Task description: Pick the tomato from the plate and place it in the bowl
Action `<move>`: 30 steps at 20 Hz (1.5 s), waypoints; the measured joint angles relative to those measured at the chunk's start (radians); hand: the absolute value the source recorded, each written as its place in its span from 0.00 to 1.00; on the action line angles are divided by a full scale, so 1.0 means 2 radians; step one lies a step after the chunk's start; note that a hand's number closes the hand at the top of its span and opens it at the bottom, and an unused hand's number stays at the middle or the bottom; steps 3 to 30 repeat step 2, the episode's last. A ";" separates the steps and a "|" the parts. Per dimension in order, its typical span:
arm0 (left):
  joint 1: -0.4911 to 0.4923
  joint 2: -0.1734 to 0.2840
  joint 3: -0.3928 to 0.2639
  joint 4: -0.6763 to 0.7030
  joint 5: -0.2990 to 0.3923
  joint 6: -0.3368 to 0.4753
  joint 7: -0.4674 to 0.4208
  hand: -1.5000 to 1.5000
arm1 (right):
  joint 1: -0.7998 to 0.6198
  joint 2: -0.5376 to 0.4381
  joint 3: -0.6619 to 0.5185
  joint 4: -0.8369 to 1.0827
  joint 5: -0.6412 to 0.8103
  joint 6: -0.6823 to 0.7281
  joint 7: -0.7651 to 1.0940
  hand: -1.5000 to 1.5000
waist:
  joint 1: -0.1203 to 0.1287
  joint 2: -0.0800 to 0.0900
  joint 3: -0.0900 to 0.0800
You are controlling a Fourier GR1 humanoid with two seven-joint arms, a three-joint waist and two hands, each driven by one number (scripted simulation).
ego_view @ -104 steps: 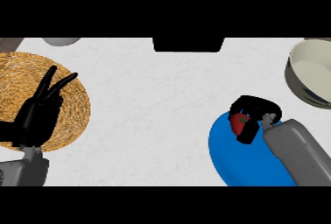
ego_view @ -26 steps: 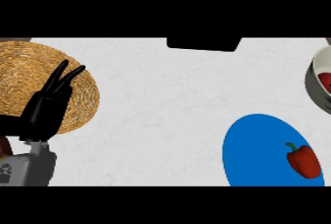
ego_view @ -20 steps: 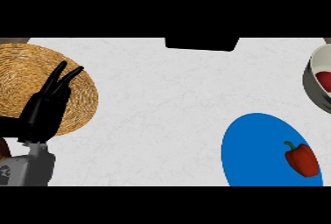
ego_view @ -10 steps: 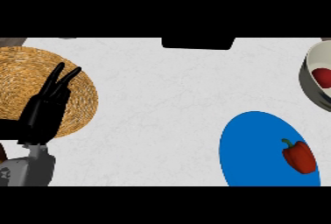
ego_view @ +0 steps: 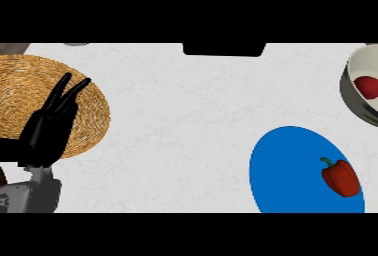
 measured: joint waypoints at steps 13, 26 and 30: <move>-0.002 0.001 0.002 -0.002 0.002 0.001 0.003 0.50 | 0.015 -0.003 0.000 0.000 0.000 0.012 -0.009 0.00 | -0.001 0.000 0.001; -0.002 0.001 0.002 -0.002 0.002 0.001 0.003 0.50 | 0.015 -0.003 0.000 0.000 0.000 0.012 -0.009 0.00 | -0.001 0.000 0.001; -0.002 0.001 0.002 -0.002 0.002 0.001 0.003 0.50 | 0.015 -0.003 0.000 0.000 0.000 0.012 -0.009 0.00 | -0.001 0.000 0.001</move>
